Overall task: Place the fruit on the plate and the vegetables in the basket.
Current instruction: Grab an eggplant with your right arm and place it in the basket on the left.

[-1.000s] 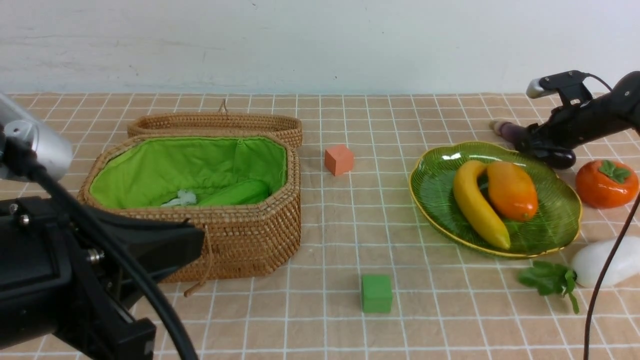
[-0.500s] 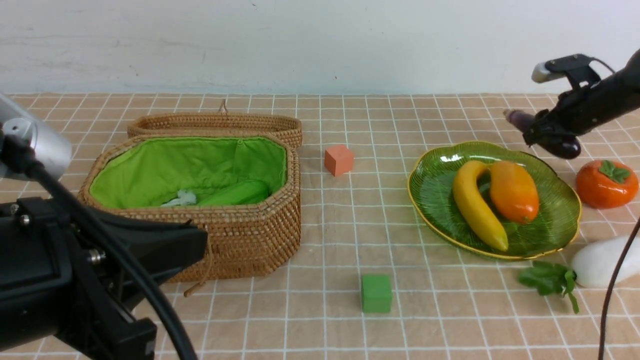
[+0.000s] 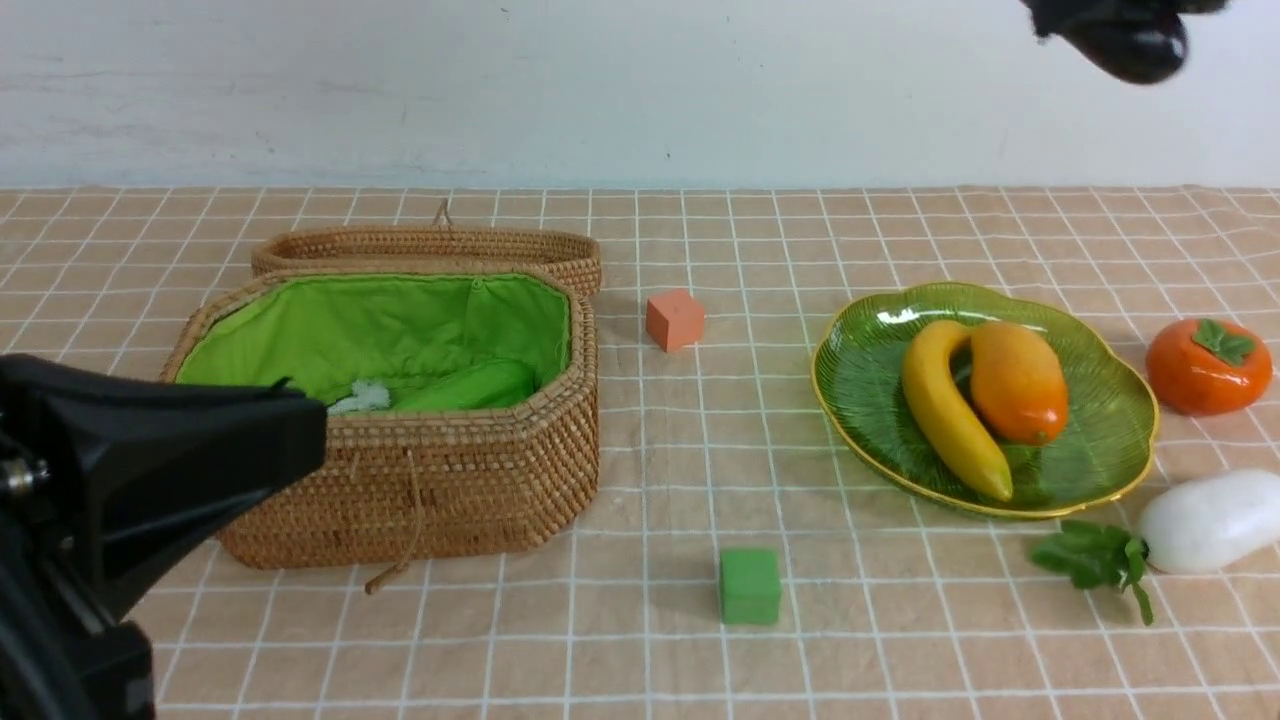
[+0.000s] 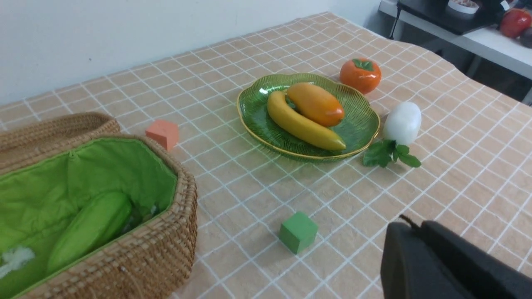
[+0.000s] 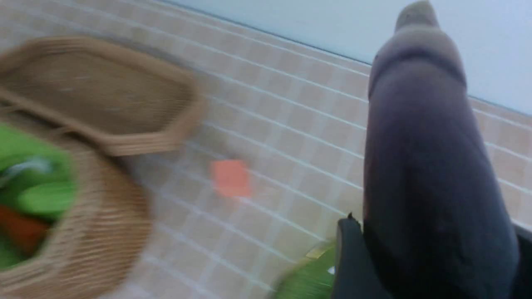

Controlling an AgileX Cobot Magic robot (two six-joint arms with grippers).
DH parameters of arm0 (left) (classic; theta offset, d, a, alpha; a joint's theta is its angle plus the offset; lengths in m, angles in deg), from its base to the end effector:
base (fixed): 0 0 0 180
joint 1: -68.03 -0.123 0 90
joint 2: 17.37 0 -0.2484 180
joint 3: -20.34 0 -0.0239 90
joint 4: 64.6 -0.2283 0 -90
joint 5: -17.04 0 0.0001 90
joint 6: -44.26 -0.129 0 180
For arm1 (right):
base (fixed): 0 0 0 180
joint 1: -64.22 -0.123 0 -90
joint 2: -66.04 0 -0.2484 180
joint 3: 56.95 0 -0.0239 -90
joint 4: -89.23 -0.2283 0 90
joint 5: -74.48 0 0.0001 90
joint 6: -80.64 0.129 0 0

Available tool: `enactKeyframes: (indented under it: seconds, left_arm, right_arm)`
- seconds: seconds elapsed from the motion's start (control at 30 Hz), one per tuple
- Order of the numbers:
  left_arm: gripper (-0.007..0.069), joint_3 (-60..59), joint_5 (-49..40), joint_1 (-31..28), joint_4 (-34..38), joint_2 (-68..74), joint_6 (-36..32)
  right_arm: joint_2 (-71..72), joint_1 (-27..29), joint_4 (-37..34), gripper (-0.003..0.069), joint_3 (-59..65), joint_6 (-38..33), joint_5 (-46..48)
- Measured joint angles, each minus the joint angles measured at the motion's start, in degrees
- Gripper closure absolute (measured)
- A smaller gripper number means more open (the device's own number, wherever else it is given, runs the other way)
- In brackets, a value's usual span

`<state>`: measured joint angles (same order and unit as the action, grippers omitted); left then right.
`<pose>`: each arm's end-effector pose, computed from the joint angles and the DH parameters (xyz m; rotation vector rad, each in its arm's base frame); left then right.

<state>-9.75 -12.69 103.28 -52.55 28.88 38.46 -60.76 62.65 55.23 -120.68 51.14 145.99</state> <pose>0.1295 -0.1079 0.3451 0.5665 1.7930 -0.5795 0.4218 0.0800 0.3746 -0.6416 2.1076 0.4840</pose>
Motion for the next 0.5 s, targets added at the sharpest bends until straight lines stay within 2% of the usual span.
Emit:
enactKeyframes:
  seconds: [0.1, 0.27, 0.33, 0.5]
  left_arm:
    - [0.0599, 0.0, -0.5, 0.0, -4.1, -1.7, 4.7]
    - [0.0599, 0.0, -3.3, 0.0, -14.4, -4.0, 16.2]
    - [0.0599, 0.0, -5.0, 0.0, -17.4, -4.0, 19.3]
    - [0.0600, 0.0, -6.2, 0.0, -19.0, -4.0, 20.9]
  right_arm:
    - [3.4, -10.6, -3.9, 0.0286, 3.4, -6.4, 0.2]
    - [1.5, -26.5, -5.3, 0.0286, 6.6, -14.5, -2.1]
    - [-0.9, -30.6, -4.8, 0.0286, 6.8, -16.5, -5.9]
    - [-9.0, -37.4, -2.6, 0.0286, 7.2, -20.7, -21.8]
